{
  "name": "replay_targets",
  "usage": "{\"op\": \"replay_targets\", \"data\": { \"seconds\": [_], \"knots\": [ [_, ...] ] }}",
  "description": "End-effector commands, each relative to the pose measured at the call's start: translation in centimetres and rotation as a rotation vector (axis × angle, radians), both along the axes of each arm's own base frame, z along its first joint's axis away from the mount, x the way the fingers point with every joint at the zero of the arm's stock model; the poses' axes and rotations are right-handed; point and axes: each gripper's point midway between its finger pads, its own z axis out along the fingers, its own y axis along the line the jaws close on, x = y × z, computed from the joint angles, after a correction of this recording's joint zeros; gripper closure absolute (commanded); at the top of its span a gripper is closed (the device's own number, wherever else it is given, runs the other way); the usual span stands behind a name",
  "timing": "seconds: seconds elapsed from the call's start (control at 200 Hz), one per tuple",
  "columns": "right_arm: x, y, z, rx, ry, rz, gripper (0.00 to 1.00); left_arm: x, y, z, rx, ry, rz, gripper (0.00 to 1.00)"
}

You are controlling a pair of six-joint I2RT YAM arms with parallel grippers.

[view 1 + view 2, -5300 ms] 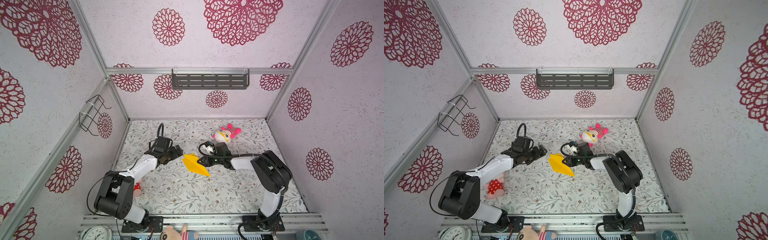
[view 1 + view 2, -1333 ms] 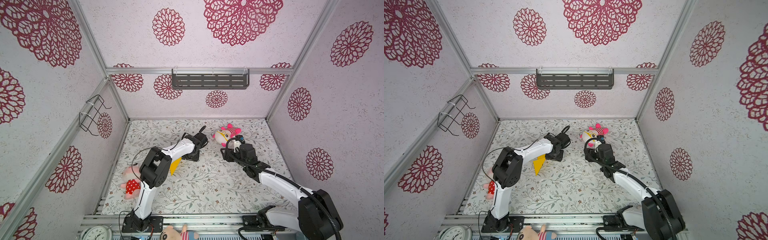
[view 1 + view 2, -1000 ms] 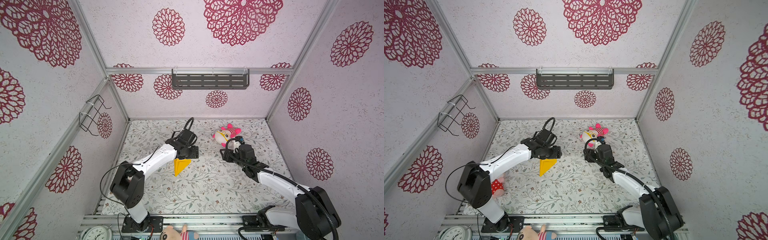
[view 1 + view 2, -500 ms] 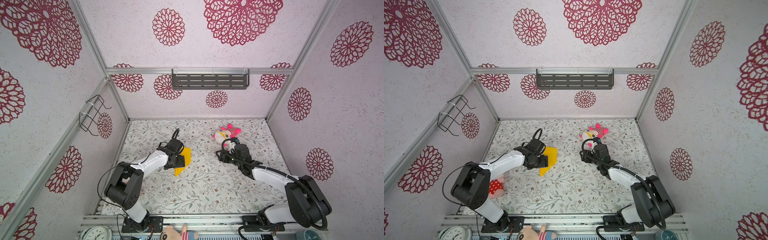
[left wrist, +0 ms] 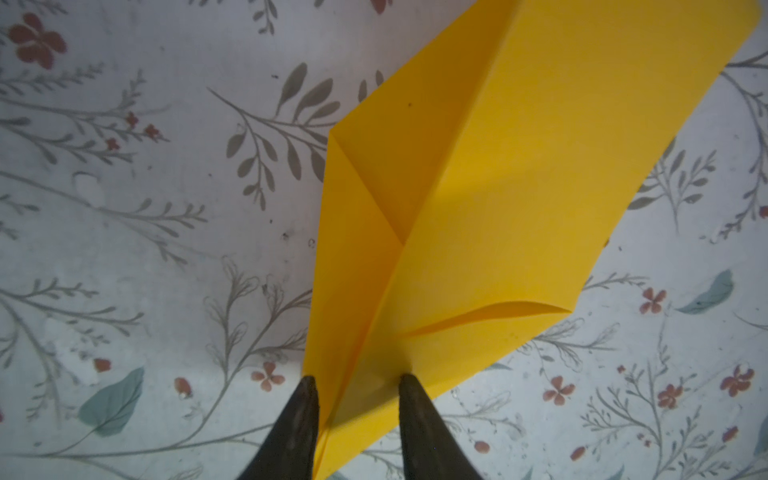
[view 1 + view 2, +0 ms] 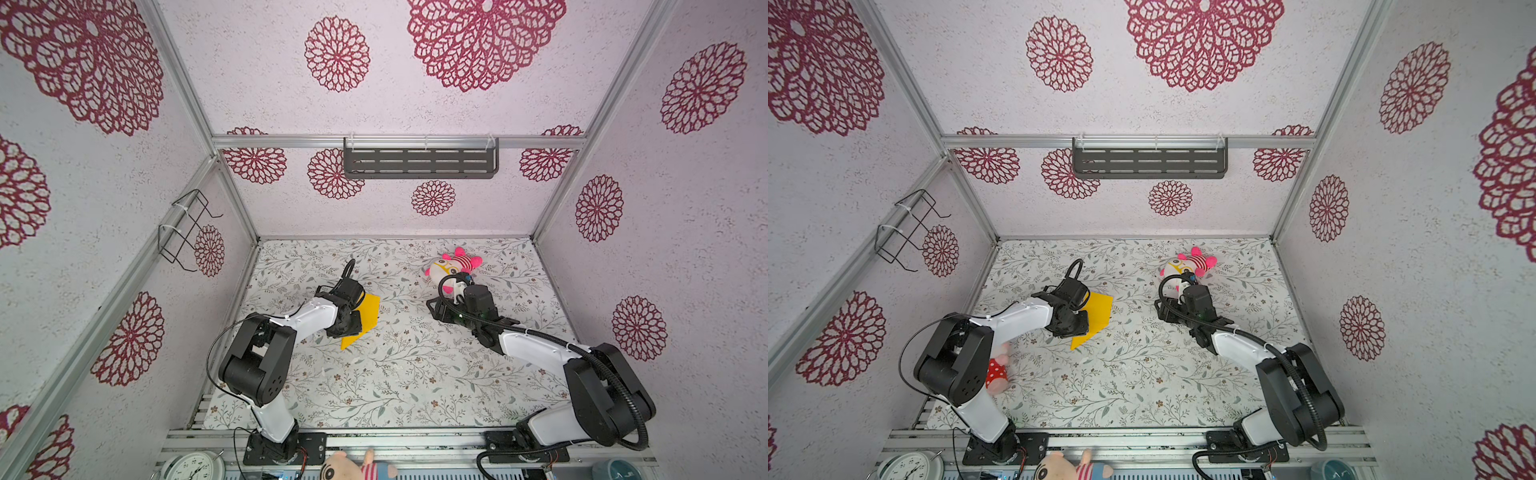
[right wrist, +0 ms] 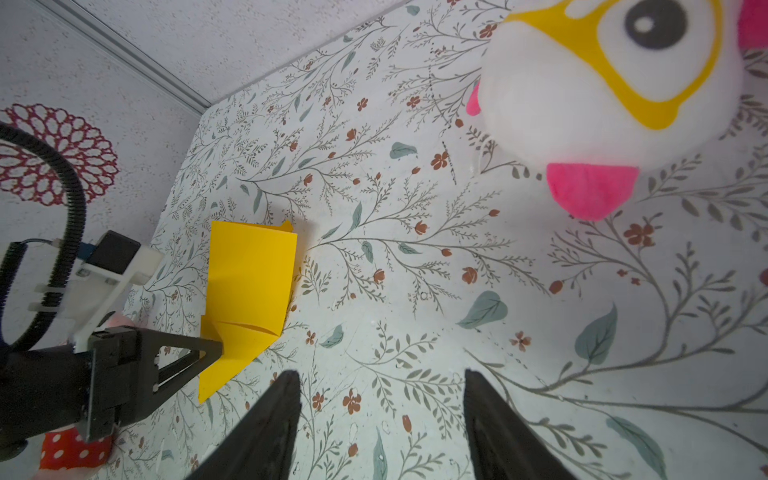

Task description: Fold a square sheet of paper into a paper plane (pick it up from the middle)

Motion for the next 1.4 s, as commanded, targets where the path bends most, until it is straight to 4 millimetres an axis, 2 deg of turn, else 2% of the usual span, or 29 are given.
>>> {"op": "replay_targets", "data": {
  "seconds": [0.0, 0.2, 0.465, 0.665, 0.765, 0.911, 1.051, 1.131, 1.246, 1.391],
  "knots": [
    [0.5, 0.8, 1.4, 0.034, -0.02, 0.007, 0.35, 0.1, 0.3, -0.8, -0.01, 0.009, 0.002, 0.69],
    [0.6, 0.9, 1.3, 0.035, -0.015, 0.007, 0.34, 0.2, -0.6, -1.0, -0.064, 0.012, -0.04, 0.71],
    [0.3, 1.3, 1.0, 0.061, 0.004, 0.022, 0.35, -0.1, -4.1, -1.1, -0.216, 0.017, -0.117, 0.76],
    [-0.3, 3.2, 0.0, 0.145, 0.05, 0.082, 0.35, -0.9, -7.1, -1.5, -0.204, 0.038, -0.229, 0.8],
    [-0.8, 5.4, -0.6, 0.18, 0.077, 0.143, 0.37, -1.2, -8.6, -1.6, -0.209, 0.043, -0.279, 0.8],
    [-1.2, 9.3, -1.4, 0.239, 0.123, 0.246, 0.48, -1.6, -9.9, -1.8, -0.22, 0.053, -0.327, 0.81],
    [-0.9, 12.1, -2.9, 0.283, 0.179, 0.315, 0.63, -1.7, -9.8, -2.0, -0.212, 0.057, -0.329, 0.81],
    [-0.6, 13.3, -3.4, 0.298, 0.195, 0.342, 0.69, -1.8, -9.8, -2.1, -0.209, 0.058, -0.328, 0.81],
    [0.0, 13.9, -4.6, 0.287, 0.226, 0.343, 0.73, -1.8, -9.7, -2.0, -0.207, 0.057, -0.326, 0.81],
    [0.1, 13.2, -7.1, 0.219, 0.286, 0.295, 0.74, -1.4, -9.9, -1.0, -0.218, 0.036, -0.318, 0.79]
  ]
}}
